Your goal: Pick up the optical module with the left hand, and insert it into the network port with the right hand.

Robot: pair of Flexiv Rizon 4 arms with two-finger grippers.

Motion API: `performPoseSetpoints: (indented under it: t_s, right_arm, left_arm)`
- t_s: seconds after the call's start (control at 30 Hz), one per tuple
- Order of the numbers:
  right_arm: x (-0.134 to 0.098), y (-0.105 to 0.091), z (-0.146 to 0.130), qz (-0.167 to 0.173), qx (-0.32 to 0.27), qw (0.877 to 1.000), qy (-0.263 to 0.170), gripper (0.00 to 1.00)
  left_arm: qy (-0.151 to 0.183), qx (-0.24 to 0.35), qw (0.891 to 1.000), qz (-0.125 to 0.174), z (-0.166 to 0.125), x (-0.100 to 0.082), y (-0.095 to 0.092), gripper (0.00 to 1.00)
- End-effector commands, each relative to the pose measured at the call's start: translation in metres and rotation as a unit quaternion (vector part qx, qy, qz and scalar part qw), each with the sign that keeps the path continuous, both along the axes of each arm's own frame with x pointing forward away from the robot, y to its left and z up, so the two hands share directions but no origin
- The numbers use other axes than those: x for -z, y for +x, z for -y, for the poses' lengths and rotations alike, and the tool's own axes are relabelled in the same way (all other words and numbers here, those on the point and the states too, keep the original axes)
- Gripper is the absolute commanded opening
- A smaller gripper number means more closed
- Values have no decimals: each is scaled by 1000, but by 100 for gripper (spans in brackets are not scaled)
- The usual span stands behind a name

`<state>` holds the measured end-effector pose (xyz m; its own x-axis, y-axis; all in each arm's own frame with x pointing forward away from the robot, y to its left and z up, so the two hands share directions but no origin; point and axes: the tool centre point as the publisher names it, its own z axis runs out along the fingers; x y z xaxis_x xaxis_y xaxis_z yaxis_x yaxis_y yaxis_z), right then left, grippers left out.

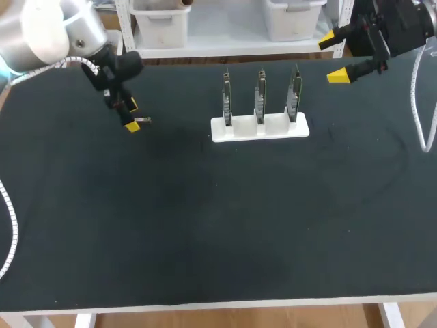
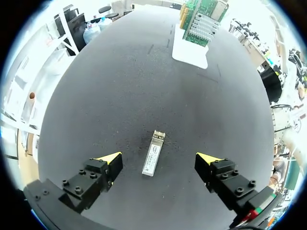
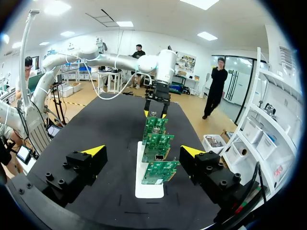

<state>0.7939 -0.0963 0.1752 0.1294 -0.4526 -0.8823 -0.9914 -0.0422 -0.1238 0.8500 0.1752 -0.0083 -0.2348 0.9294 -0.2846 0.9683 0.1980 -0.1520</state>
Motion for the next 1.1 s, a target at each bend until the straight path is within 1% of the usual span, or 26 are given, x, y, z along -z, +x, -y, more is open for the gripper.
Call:
performPoseSetpoints:
  t_s: [0.03, 0.43, 0.5, 0.73, 0.77, 0.9, 1.1]
  right_arm:
    - [0, -2, 0, 1, 2, 1000, -1, 100]
    - [0, -2, 0, 1, 2, 1000, -1, 100]
    - [0, -2, 0, 1, 2, 1000, -1, 100]
    - [0, -2, 0, 1, 2, 1000, -1, 100]
    - [0, -2, 0, 1, 2, 1000, -1, 100]
    - [0, -2, 0, 1, 2, 1000, -1, 100]
    - [0, -2, 0, 1, 2, 1000, -1, 100]
  left_arm:
    - [-3, 9, 1000, -25, 0, 0, 9, 100]
    - [-3, 9, 1000, -25, 0, 0, 9, 100]
    - [-1, 9, 1000, -26, 0, -1, 12, 100]
    - [21, 18, 999, -18, 3, -2, 21, 100]
    - [30, 20, 999, -17, 3, -2, 22, 100]
    - [48, 28, 998, -21, 3, 0, 24, 100]
    - [60, 28, 997, -29, -3, 0, 23, 100]
